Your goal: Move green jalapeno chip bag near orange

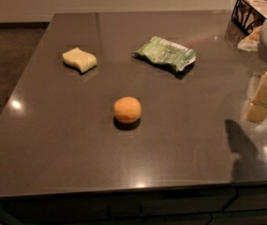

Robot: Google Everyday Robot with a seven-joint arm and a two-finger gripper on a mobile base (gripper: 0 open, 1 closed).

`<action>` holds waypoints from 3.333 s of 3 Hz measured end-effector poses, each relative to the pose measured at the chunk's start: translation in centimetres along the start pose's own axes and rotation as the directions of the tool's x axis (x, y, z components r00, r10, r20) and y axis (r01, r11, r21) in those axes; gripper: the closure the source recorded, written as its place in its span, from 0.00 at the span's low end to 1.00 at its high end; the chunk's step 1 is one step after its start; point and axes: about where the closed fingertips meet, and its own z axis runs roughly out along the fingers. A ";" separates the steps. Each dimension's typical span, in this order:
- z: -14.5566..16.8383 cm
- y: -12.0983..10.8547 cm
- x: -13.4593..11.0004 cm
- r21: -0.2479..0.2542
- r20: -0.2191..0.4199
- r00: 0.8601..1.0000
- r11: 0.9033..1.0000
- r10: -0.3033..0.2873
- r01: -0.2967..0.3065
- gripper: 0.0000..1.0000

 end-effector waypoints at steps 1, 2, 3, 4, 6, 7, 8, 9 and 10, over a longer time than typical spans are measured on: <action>0.0 0.0 0.0 0.000 0.000 1.000 1.000 0.000 0.000 0.00; 0.7 -1.6 -0.5 0.002 0.023 0.999 1.000 0.025 -0.025 0.00; 2.6 -4.9 -1.9 0.002 0.076 0.996 0.999 0.042 -0.042 0.00; 5.0 -8.6 -3.0 0.002 0.096 0.992 0.997 0.082 -0.083 0.00; 10.3 -15.5 -5.0 0.030 0.101 0.967 0.970 0.236 -0.240 0.00; 12.9 -18.2 -5.2 0.048 0.103 0.946 0.948 0.308 -0.314 0.00; 15.0 -20.8 -5.0 0.079 0.110 0.921 0.920 0.375 -0.384 0.00; 16.9 -22.5 -5.5 0.077 0.121 0.902 0.902 0.414 -0.424 0.00; 18.7 -23.6 -6.0 0.052 0.140 0.880 0.884 0.453 -0.464 0.00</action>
Offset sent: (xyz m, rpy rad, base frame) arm 0.0490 0.0020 -0.0084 0.0787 0.0059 -0.0542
